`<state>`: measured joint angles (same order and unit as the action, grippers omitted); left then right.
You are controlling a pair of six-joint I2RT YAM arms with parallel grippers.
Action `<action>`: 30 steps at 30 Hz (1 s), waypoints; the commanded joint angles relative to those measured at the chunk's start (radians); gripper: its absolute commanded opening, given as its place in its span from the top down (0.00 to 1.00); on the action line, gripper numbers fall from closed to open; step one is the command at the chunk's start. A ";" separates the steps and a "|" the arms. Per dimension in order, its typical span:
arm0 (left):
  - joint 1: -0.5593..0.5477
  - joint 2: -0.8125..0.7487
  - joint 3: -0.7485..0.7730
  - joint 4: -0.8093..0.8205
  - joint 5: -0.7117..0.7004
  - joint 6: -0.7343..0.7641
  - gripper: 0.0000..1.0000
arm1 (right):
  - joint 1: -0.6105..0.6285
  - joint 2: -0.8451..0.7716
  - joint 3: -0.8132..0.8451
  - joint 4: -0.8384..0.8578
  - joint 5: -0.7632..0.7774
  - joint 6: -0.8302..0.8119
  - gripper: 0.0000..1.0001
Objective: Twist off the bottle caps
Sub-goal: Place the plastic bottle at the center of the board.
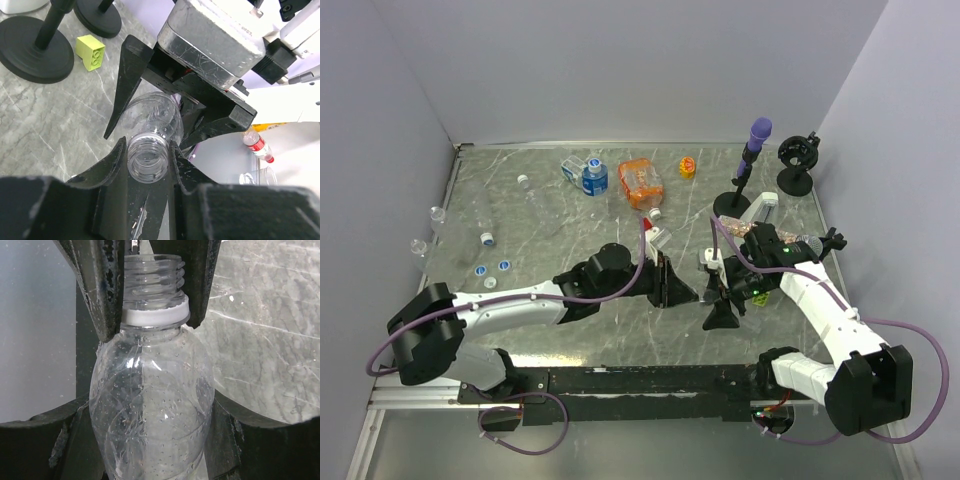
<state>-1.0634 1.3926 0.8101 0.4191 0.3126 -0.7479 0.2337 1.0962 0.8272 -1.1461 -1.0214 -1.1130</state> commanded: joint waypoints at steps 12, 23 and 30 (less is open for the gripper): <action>-0.007 -0.213 0.024 -0.417 -0.167 0.056 1.00 | -0.020 -0.059 0.007 0.072 -0.063 0.051 0.01; 0.241 -0.385 0.266 -1.104 -0.310 0.176 0.99 | -0.100 -0.121 0.023 0.037 -0.112 0.027 0.01; 0.434 -0.383 0.489 -1.408 -0.575 0.252 0.99 | -0.106 -0.101 0.021 0.045 -0.100 0.027 0.01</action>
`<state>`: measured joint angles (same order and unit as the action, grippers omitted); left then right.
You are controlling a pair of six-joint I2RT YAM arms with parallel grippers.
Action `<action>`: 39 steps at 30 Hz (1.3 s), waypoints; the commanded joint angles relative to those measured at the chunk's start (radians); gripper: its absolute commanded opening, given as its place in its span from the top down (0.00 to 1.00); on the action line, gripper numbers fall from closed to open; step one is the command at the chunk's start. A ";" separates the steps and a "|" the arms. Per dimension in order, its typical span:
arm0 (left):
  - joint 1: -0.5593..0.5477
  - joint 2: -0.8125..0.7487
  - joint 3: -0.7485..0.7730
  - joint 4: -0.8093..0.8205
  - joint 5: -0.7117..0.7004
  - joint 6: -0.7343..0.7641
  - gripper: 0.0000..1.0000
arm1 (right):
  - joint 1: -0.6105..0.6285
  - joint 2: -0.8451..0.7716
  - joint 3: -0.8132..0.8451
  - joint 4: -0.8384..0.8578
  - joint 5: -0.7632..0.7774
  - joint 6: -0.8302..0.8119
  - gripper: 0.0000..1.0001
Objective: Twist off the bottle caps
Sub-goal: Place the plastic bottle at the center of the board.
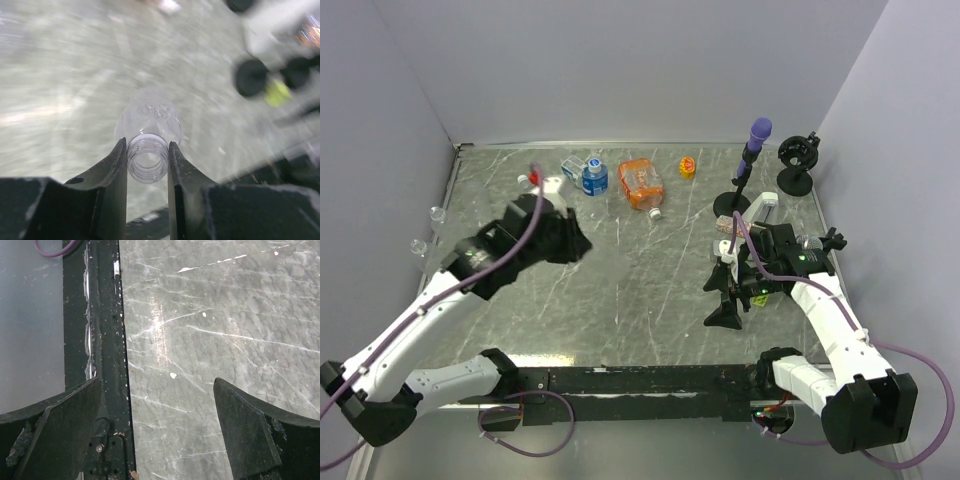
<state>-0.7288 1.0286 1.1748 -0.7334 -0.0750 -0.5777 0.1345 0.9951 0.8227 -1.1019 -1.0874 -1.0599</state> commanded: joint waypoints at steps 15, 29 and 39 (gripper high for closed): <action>0.520 0.054 0.128 -0.199 -0.260 0.331 0.99 | -0.009 0.008 0.015 0.014 -0.016 -0.017 0.01; 0.726 0.110 0.068 -0.103 -0.094 0.357 1.00 | -0.044 0.019 0.007 0.008 -0.022 -0.028 0.01; 0.769 0.205 0.065 -0.021 -0.065 0.341 0.99 | -0.042 0.033 0.010 -0.001 -0.034 -0.037 0.01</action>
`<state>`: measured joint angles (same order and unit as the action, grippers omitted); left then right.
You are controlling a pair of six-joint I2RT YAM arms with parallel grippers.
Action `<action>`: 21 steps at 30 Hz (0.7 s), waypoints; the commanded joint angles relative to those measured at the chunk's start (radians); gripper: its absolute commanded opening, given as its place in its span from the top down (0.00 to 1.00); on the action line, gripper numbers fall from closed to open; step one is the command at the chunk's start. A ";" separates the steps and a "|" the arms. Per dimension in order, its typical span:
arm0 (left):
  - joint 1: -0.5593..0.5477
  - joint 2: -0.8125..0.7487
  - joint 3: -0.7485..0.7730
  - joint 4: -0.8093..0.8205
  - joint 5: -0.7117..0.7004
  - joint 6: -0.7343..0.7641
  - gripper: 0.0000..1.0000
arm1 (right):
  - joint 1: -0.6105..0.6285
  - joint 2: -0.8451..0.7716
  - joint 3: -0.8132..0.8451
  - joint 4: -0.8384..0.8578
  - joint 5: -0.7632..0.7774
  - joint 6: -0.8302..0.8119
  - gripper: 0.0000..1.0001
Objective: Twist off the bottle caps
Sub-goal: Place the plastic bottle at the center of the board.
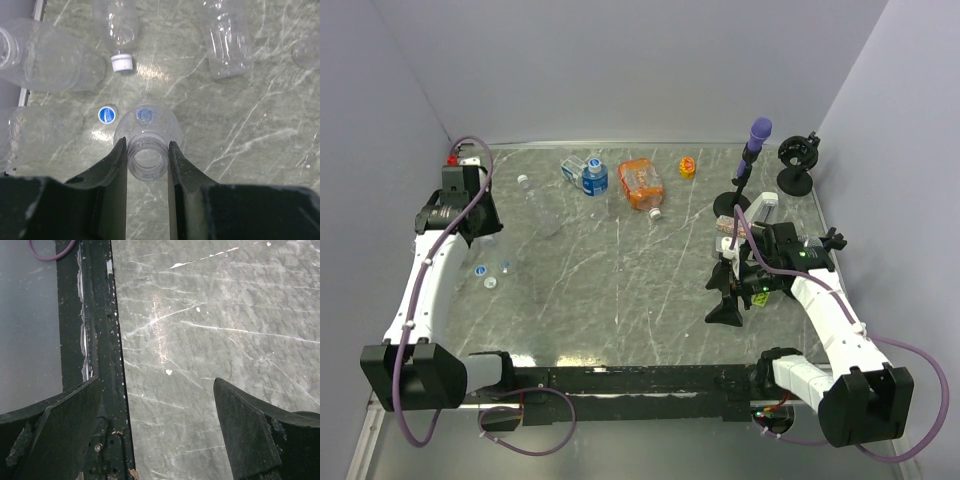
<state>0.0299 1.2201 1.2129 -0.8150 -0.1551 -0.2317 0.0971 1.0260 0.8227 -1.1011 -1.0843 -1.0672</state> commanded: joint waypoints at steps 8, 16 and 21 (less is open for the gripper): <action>0.021 0.061 0.079 0.040 0.048 -0.008 0.99 | -0.007 0.009 0.010 -0.005 -0.035 -0.031 0.01; 0.021 -0.050 0.040 -0.033 0.063 -0.015 0.99 | -0.005 0.014 0.013 -0.006 -0.040 -0.036 0.01; 0.021 -0.096 0.046 -0.084 0.065 -0.021 0.99 | -0.004 0.014 0.013 -0.011 -0.045 -0.039 0.01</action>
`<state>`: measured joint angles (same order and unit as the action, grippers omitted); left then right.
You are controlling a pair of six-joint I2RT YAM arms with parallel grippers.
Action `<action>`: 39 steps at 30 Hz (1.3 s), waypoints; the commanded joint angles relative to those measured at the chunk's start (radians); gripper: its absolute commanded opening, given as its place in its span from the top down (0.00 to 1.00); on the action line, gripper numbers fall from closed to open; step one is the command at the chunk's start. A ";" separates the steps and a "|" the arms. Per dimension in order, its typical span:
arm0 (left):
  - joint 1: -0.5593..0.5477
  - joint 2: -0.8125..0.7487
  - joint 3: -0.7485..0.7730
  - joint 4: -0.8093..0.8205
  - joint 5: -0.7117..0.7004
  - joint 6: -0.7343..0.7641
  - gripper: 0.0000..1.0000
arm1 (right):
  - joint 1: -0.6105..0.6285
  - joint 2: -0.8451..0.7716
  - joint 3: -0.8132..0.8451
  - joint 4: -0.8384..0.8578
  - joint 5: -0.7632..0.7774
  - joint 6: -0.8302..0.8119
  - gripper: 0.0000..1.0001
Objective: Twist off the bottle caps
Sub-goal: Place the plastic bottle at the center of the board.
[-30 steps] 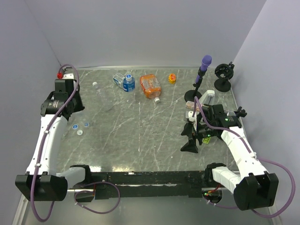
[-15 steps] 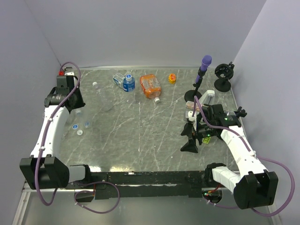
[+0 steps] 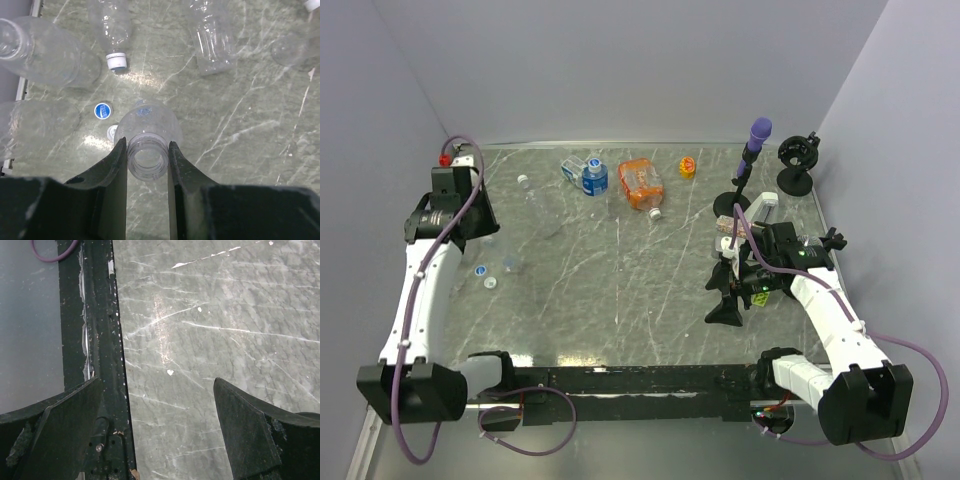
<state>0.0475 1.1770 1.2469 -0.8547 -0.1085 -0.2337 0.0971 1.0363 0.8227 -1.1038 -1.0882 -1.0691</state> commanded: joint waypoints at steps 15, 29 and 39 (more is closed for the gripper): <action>0.003 -0.140 -0.092 -0.118 0.046 -0.128 0.99 | -0.004 -0.001 0.016 -0.018 -0.052 -0.046 0.01; -0.125 -0.005 0.046 -0.078 0.037 -0.151 0.99 | -0.002 -0.002 0.015 -0.016 -0.052 -0.046 0.01; -0.178 0.144 0.146 -0.009 -0.112 -0.105 0.99 | -0.002 -0.001 0.013 -0.014 -0.047 -0.042 0.01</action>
<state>-0.1326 1.2850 1.3121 -0.9184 -0.1226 -0.3611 0.0971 1.0363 0.8227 -1.1160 -1.0973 -1.0798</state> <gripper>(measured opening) 0.309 0.993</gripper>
